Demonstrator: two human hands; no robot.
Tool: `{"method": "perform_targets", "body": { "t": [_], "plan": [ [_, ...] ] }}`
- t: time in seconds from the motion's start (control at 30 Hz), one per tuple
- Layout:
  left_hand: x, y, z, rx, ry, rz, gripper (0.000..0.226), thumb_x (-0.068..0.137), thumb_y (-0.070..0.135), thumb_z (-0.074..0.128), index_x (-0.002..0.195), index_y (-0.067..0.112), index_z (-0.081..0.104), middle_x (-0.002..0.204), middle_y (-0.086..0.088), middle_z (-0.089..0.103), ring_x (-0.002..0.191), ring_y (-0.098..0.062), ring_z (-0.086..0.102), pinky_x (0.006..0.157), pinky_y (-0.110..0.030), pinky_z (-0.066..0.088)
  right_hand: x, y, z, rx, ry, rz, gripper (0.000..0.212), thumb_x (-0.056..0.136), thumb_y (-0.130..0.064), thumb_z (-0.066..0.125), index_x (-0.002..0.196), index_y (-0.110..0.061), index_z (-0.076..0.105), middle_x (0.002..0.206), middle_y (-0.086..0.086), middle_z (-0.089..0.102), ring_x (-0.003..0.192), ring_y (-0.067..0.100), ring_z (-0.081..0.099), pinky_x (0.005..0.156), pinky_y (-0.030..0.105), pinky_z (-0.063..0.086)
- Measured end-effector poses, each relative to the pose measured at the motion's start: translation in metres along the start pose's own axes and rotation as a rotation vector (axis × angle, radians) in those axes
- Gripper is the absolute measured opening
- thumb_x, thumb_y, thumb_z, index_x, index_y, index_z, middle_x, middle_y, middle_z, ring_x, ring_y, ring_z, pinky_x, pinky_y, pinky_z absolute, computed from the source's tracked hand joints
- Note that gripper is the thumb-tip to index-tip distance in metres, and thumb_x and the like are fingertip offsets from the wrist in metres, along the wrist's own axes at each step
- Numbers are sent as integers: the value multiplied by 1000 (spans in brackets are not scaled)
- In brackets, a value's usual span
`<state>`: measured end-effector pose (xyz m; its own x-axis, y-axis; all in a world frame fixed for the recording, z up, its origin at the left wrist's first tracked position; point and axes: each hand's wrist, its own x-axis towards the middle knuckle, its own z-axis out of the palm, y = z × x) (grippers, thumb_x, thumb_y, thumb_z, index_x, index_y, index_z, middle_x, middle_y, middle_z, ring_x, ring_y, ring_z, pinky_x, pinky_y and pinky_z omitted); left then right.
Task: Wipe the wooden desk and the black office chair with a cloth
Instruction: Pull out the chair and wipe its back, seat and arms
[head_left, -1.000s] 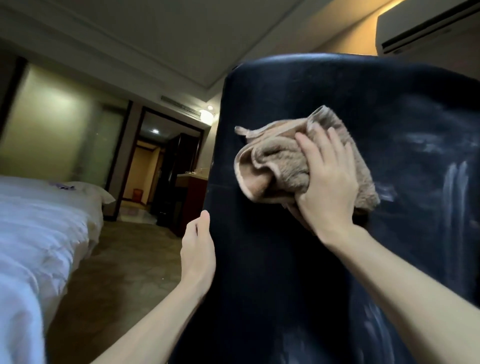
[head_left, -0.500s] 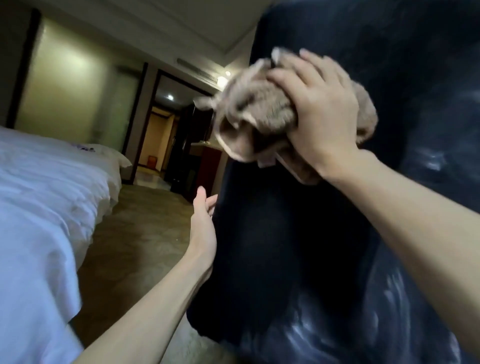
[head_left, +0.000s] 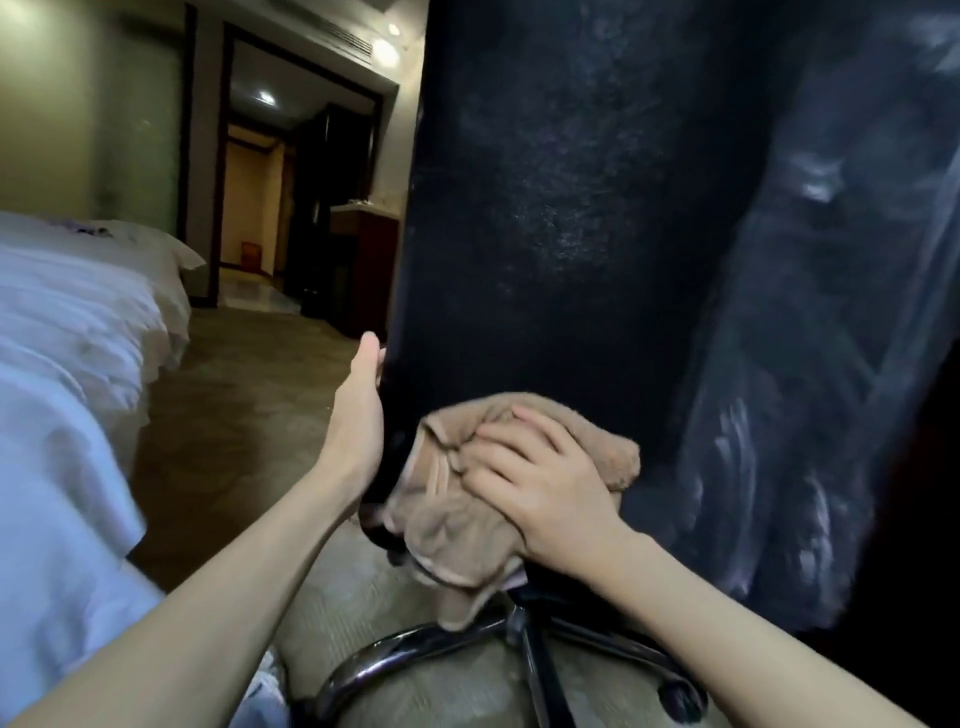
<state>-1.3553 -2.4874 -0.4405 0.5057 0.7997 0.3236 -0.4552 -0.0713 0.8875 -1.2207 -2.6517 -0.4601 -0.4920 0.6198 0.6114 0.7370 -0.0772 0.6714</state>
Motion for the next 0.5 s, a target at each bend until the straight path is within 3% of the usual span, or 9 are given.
{"method": "perform_targets", "body": {
  "t": [0.07, 0.17, 0.33, 0.5],
  "plan": [
    [-2, -2, -3, 74, -20, -3, 59, 102, 68, 29, 137, 34, 62, 123, 19, 69, 107, 5, 63, 90, -21, 43, -13, -2, -3, -2, -29, -63, 22, 100, -15, 58, 89, -21, 76, 113, 0, 75, 116, 25, 68, 115, 48, 40],
    [-4, -6, -6, 145, -71, -3, 64, 96, 74, 29, 134, 37, 65, 130, 16, 68, 118, -2, 60, 97, -28, 41, -12, 18, -14, -17, 48, -115, 25, 103, -11, 58, 86, -17, 77, 113, 4, 76, 115, 29, 69, 110, 52, 45],
    [-2, -10, -6, 229, -81, 12, 74, 92, 76, 27, 144, 34, 57, 139, 13, 63, 127, -8, 57, 116, -38, 37, 12, 71, -41, -143, 238, 33, 19, 101, -9, 63, 93, -15, 78, 122, 5, 74, 120, 31, 67, 109, 56, 43],
    [-3, -11, -5, 211, -76, 21, 67, 101, 70, 26, 151, 32, 49, 149, 11, 56, 135, -8, 51, 119, -36, 32, -11, 30, -15, -46, 266, 246, 9, 94, -9, 73, 98, -11, 81, 123, 8, 74, 121, 33, 66, 109, 58, 43]
  ]
}}
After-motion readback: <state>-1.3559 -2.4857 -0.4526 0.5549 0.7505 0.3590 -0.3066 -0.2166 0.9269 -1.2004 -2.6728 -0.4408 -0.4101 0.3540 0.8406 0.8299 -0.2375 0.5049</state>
